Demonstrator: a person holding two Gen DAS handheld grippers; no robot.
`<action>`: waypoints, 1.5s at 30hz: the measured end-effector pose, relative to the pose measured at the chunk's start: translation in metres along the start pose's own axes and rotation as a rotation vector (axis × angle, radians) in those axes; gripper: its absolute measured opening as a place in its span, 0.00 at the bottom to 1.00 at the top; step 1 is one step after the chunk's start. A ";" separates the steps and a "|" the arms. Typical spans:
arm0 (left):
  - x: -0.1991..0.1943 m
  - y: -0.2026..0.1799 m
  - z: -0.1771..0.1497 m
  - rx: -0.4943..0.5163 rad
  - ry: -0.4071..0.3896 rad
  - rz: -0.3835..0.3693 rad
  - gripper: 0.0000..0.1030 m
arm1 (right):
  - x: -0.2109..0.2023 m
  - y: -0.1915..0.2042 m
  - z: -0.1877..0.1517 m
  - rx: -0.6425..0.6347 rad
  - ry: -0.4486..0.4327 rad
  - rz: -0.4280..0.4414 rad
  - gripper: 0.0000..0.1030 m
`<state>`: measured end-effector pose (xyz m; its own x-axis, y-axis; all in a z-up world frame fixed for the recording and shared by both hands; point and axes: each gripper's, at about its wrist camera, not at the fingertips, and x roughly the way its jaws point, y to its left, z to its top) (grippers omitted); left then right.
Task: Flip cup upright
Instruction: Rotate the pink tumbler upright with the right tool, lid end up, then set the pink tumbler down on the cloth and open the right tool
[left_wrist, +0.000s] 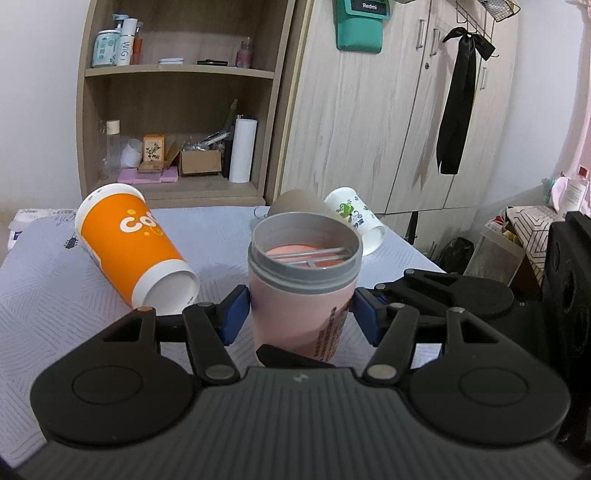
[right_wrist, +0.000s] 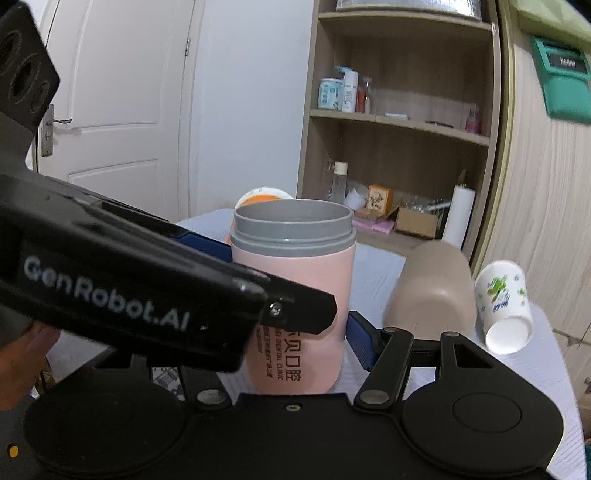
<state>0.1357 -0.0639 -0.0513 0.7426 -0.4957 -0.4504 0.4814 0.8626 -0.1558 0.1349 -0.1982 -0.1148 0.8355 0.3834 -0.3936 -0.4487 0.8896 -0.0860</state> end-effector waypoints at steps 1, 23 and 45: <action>0.000 -0.002 0.000 0.004 0.001 -0.001 0.59 | -0.001 -0.001 0.000 0.005 0.000 -0.003 0.66; -0.012 0.004 -0.009 -0.139 0.058 -0.008 0.75 | -0.021 -0.004 -0.013 0.076 0.006 -0.066 0.73; -0.115 -0.023 -0.033 -0.092 -0.073 0.195 0.78 | -0.123 0.040 -0.012 0.068 -0.124 -0.226 0.74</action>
<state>0.0238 -0.0239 -0.0247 0.8509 -0.3215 -0.4156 0.2832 0.9468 -0.1526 0.0103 -0.2131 -0.0802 0.9463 0.1969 -0.2563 -0.2276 0.9690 -0.0959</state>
